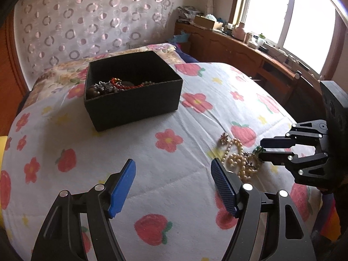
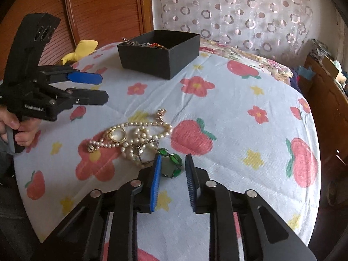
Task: Organize jewelry
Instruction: 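Move the right tool to the jewelry pile and grasp the green pendant chain, then grasp the pearl necklace with the left tool while the right tool lifts the green pendant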
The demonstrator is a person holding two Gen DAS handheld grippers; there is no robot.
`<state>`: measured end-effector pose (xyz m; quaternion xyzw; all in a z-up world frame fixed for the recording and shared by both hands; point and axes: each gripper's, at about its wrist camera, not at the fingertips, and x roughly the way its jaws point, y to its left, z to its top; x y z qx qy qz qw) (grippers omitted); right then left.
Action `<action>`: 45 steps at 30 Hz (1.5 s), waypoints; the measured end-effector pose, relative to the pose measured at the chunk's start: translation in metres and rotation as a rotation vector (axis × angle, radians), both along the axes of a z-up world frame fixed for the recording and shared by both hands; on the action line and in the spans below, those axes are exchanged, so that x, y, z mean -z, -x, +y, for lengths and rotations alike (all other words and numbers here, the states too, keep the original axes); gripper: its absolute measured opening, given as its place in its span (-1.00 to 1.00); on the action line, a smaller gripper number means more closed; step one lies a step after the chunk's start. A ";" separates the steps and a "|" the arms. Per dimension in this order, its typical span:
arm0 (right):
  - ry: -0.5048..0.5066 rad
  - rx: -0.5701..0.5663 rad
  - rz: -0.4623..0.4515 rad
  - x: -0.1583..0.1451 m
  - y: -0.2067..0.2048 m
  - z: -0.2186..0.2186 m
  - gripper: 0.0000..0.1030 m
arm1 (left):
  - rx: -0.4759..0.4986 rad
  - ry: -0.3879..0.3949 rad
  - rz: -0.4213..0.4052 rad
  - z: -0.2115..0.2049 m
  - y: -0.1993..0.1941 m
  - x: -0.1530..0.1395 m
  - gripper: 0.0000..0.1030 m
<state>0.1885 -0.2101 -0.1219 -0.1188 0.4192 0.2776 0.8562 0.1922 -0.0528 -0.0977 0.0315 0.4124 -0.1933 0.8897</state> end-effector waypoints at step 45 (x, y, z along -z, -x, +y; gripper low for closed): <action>-0.138 0.139 -0.119 -0.026 -0.001 -0.051 -0.87 | 0.172 -0.014 0.097 -0.079 -0.044 0.014 -0.87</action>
